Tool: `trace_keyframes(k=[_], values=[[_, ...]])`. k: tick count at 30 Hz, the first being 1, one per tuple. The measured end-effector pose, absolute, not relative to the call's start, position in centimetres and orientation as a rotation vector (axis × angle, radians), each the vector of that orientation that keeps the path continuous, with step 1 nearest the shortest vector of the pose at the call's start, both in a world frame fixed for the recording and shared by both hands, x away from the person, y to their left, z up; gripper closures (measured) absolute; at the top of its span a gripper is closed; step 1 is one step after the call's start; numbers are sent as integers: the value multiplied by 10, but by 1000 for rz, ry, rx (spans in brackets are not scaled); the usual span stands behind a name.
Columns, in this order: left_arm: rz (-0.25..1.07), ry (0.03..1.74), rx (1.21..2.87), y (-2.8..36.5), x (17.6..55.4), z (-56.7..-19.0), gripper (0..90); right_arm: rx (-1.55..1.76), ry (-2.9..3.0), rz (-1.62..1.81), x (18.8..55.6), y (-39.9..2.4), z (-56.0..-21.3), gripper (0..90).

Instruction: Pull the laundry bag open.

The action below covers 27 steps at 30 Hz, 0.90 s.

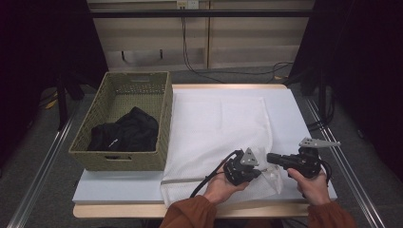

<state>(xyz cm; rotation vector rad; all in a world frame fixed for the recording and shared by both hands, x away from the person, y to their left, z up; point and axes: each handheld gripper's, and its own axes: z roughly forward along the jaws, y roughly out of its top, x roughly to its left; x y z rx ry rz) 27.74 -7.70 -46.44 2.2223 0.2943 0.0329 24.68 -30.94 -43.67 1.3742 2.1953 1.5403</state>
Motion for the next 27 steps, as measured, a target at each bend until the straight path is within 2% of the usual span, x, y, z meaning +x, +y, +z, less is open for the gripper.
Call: trace_keyframes(k=[4, 6, 7, 8, 14, 20, 21, 24, 27], values=[[24, 315, 2212, -76, 278, -463, 900, 1402, 2204, 1548, 244, -312, -440, 782], [5, 328, 2182, -76, 279, -464, 900, 1413, 2212, 1549, 242, -314, -442, 797], [6, 330, 2189, -76, 279, -463, 900, 1415, 2222, 1536, 240, -316, -444, 880], [-2, 335, 2170, -76, 279, -464, 900, 1429, 2214, 1531, 239, -317, -444, 893], [-42, 291, 2161, -87, 274, -461, 900, 1426, 2209, 1526, 241, -316, -442, 899], [-90, 272, 2179, -91, 272, -461, 833, 1404, 2202, 1525, 243, -312, -438, 900], [-82, 274, 2191, -91, 272, -461, 792, 1408, 2203, 1527, 243, -311, -437, 900], [-84, 282, 2203, -92, 274, -461, 755, 1392, 2204, 1532, 243, -308, -435, 900], [-104, 302, 2178, -95, 275, -465, 739, 1381, 2205, 1544, 243, -307, -435, 900]])
